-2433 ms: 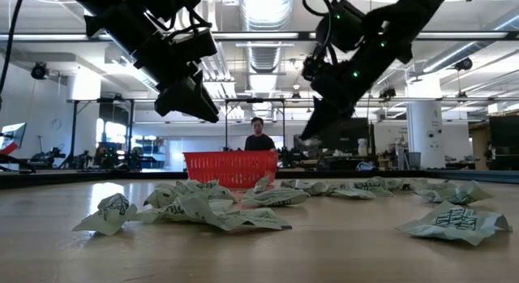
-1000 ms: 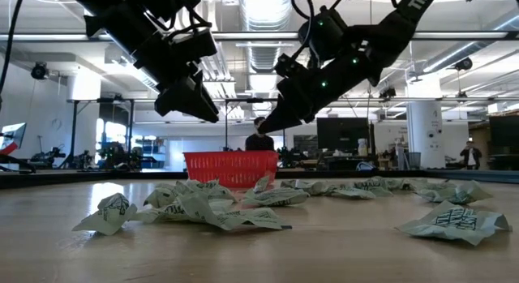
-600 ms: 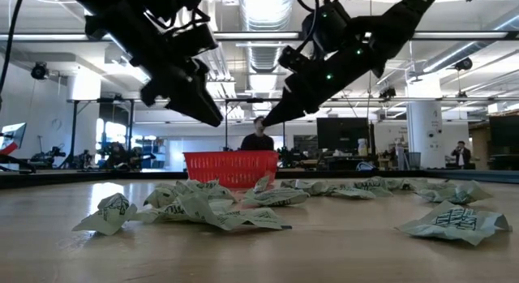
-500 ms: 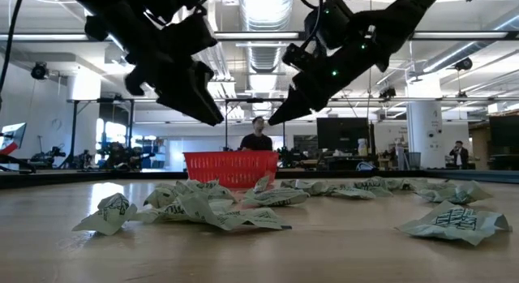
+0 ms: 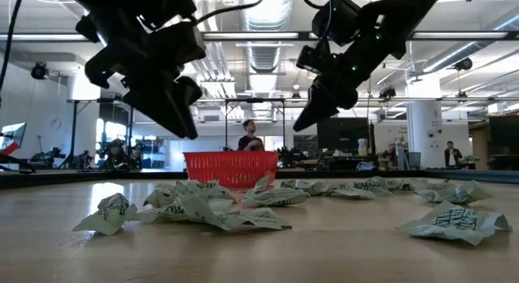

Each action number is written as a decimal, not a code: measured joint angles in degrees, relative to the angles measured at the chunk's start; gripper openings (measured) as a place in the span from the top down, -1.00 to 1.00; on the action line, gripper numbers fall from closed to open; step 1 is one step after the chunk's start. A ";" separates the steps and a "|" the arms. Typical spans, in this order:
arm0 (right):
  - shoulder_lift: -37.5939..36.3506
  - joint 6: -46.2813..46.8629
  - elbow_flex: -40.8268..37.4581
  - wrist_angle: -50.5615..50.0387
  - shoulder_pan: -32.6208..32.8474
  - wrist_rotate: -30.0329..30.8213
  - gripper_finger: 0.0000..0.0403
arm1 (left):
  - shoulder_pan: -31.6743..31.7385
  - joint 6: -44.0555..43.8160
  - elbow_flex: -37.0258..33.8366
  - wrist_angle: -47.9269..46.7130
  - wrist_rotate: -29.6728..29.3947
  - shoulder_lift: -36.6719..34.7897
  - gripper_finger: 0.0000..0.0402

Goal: Pick and place items into bin
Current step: Put the stevia packet into the red bin

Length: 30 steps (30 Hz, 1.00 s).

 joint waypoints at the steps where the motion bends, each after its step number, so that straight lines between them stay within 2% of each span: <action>1: 0.00 0.30 -0.35 -0.02 0.00 -0.08 0.32 | 0.02 -1.07 -0.02 -0.88 -0.02 0.00 0.43; 6: 0.00 0.59 -1.37 -0.55 0.00 -0.10 0.35 | -0.01 -5.90 -0.11 -2.94 -0.02 1.10 0.43; 13: 0.00 1.14 -1.41 -0.68 0.00 -0.13 0.40 | -0.57 -8.96 -0.11 -2.90 0.42 6.65 0.43; 30: 0.00 1.24 -1.45 -1.44 0.00 -0.13 0.52 | -0.74 -9.35 0.04 -0.45 3.01 9.40 0.43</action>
